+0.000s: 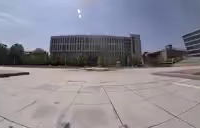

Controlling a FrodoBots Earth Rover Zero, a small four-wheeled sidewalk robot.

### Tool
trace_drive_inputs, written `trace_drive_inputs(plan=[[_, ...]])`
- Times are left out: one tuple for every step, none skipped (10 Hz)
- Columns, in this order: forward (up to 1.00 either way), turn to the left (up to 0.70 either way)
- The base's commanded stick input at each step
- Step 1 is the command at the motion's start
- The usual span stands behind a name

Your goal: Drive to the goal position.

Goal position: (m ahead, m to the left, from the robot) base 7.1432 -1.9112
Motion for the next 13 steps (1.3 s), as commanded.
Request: trace_drive_inputs(plan=[[0.70, -0.25], [0.70, -0.06], [0.70, -0.01], [0.70, 0.00], [0.70, 0.00], [0.70, 0.00], [0.70, 0.00], [0.70, 0.00], [0.70, 0.00], [0.70, 0.00], [0.70, 0.00], [0.70, 0.00], [0.70, 0.00]])
